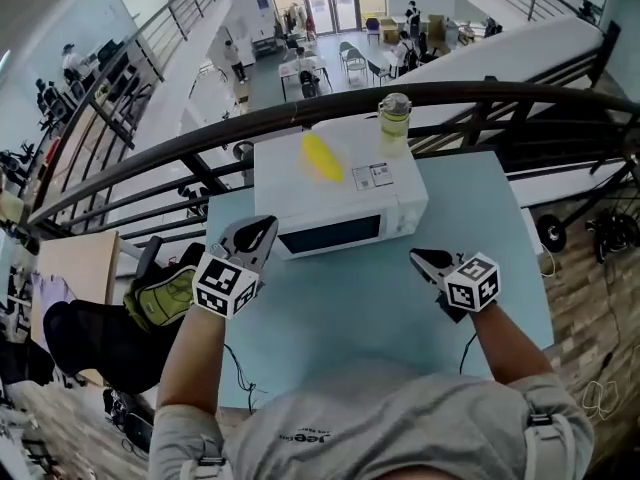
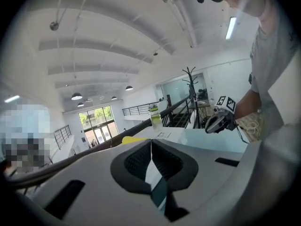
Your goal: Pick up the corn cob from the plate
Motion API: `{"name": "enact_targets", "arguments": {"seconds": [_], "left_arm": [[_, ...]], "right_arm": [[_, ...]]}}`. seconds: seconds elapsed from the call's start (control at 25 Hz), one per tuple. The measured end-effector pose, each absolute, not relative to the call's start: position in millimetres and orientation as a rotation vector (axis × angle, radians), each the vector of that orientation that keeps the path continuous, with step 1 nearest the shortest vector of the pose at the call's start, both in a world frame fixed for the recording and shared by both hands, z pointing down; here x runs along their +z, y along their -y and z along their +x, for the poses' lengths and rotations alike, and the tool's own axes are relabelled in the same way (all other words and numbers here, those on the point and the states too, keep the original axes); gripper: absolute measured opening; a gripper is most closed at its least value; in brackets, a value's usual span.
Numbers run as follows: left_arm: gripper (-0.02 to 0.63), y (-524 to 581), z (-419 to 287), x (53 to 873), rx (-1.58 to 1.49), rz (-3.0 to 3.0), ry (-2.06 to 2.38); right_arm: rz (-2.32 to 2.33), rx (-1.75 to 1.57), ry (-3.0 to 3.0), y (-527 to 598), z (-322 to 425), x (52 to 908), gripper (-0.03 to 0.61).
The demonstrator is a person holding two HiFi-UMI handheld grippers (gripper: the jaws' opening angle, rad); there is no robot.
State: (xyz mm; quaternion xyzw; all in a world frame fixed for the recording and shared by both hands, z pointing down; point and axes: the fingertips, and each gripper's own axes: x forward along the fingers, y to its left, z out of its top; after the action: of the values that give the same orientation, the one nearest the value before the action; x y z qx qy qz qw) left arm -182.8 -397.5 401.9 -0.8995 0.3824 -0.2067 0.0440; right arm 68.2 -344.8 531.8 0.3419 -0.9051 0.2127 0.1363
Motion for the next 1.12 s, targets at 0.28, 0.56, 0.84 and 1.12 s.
{"name": "enact_targets", "arguments": {"seconds": [0.28, 0.56, 0.84, 1.12], "left_arm": [[0.084, 468, -161, 405, -0.789, -2.667, -0.977], [0.200, 521, -134, 431, -1.046, -2.492, -0.683], [0.270, 557, -119, 467, -1.284, -2.176, -0.340], [0.296, 582, -113, 488, -1.395, -1.947, -0.089]], "right_arm": [[0.984, 0.669, 2.615, 369, 73, 548, 0.015], [0.993, 0.710, 2.605, 395, 84, 568, 0.015], [0.977, 0.749, 2.591, 413, 90, 591, 0.015], [0.914, 0.856, 2.590, 407, 83, 623, 0.015]]}}
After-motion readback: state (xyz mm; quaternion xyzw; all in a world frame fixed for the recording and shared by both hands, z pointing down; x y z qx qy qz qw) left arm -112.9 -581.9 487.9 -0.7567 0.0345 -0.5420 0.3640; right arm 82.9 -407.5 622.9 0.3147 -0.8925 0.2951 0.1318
